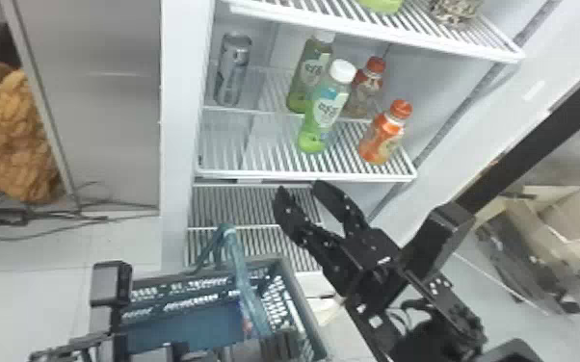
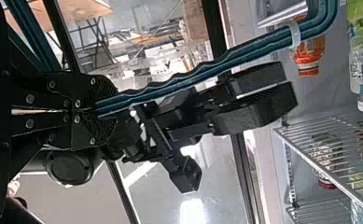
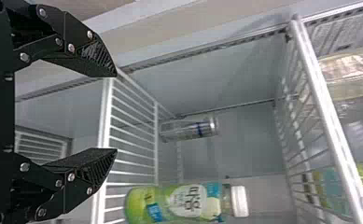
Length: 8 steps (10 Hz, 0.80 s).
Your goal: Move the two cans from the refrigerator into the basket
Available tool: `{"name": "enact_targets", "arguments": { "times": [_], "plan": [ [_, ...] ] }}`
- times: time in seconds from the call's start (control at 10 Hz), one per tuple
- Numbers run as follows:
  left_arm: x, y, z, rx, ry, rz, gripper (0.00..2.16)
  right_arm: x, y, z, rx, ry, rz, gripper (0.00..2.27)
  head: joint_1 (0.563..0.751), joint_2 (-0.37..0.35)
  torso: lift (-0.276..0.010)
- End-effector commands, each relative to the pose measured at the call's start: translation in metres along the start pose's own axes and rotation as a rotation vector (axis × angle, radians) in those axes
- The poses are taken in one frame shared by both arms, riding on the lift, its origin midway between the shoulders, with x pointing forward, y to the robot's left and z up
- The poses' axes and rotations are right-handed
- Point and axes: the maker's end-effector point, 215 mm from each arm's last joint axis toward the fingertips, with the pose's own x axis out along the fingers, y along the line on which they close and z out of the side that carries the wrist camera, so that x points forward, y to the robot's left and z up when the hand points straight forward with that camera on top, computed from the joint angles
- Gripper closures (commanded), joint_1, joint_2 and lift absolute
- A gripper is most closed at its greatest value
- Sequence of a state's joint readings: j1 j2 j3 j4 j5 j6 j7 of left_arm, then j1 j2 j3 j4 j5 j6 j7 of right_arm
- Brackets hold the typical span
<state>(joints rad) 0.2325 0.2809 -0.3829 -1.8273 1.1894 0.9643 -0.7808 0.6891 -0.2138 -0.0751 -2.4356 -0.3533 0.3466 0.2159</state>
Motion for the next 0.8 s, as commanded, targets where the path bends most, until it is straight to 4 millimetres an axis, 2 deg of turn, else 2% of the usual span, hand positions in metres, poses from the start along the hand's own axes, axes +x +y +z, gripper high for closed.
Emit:
{"name": "enact_targets", "arguments": {
  "times": [0.0,0.1,0.3,0.7],
  "plan": [
    [0.001,0.0,0.0,0.001,-0.003,-0.002,1.19,0.016,-0.004,0.008,0.0,-0.06,0.007,0.49,0.695,-0.35,-0.276],
    [0.001,-0.001,0.002,0.005,-0.004,-0.002,1.19,0.024,-0.003,0.015,-0.005,-0.093,0.014,0.48,0.695,-0.35,-0.276],
    [0.001,0.0,0.002,0.005,-0.004,-0.001,1.19,0.04,0.0,0.016,-0.012,-0.122,0.033,0.48,0.695,-0.35,-0.276],
    [0.002,-0.001,0.001,0.006,0.0,-0.002,1.19,0.067,-0.005,0.007,-0.014,-0.138,0.04,0.46,0.695,-0.35,-0.276]
  ]
}}
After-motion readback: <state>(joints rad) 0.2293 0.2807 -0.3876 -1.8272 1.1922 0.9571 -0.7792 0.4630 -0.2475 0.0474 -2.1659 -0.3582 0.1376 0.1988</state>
